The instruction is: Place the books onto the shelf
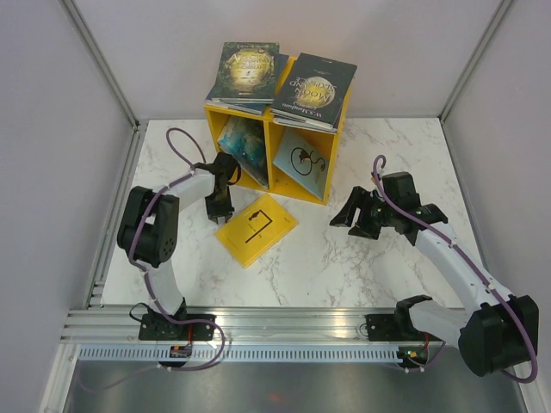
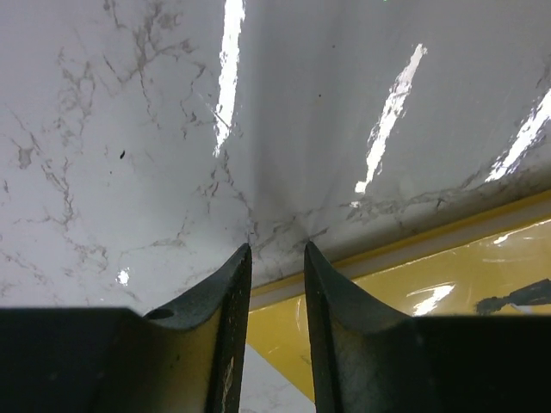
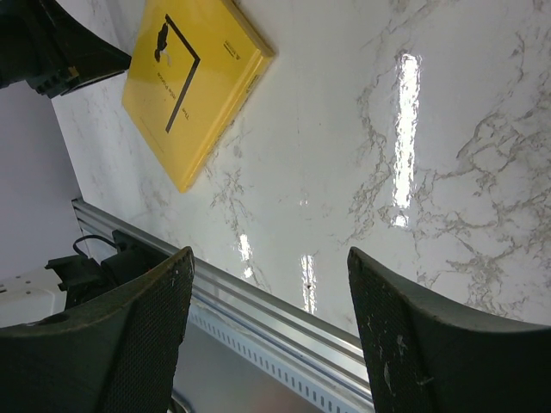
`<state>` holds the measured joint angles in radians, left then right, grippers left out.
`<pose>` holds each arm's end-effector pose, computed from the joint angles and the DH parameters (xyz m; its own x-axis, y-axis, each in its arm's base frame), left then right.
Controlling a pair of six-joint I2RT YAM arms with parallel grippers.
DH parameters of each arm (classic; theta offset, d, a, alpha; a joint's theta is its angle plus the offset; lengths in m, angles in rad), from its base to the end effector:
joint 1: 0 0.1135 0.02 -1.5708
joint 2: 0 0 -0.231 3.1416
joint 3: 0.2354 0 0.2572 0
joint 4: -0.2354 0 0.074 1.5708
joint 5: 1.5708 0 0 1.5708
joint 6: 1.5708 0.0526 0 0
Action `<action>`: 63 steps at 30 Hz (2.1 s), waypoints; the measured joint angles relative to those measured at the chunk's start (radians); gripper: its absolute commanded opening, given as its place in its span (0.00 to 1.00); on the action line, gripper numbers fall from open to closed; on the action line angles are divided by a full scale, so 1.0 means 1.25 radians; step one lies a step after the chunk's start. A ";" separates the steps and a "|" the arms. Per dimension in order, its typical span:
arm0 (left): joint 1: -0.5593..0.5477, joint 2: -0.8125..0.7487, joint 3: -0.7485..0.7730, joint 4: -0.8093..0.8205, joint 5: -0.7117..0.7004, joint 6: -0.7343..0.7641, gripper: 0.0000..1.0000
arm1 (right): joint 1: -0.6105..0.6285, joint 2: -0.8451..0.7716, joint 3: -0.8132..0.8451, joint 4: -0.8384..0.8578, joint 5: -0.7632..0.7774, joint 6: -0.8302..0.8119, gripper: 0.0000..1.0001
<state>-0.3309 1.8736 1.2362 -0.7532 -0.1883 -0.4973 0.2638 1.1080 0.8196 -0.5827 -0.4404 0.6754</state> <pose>0.3324 -0.1038 0.1097 -0.9549 -0.1675 -0.2454 -0.1912 0.9786 0.0763 0.2374 0.0874 0.2136 -0.8896 0.3456 -0.2987 0.0708 0.7504 0.6572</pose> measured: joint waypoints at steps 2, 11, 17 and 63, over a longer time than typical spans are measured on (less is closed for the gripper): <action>0.002 -0.002 -0.007 0.005 -0.004 0.000 0.35 | 0.000 0.000 0.000 0.000 -0.001 0.000 0.75; -0.001 -0.049 -0.070 0.063 0.020 -0.012 0.27 | 0.000 -0.001 -0.014 0.001 -0.005 0.000 0.75; -0.108 -0.170 -0.215 0.049 0.123 -0.072 0.27 | 0.000 -0.023 -0.087 0.030 -0.006 0.008 0.75; -0.177 -0.168 -0.235 -0.062 0.162 -0.101 0.38 | 0.023 0.052 -0.381 0.513 -0.045 0.247 0.73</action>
<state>-0.5522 1.6634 0.9424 -0.8307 0.0147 -0.6239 0.2924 1.1728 0.3439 0.0586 -0.4973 0.9836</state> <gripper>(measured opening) 0.378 0.732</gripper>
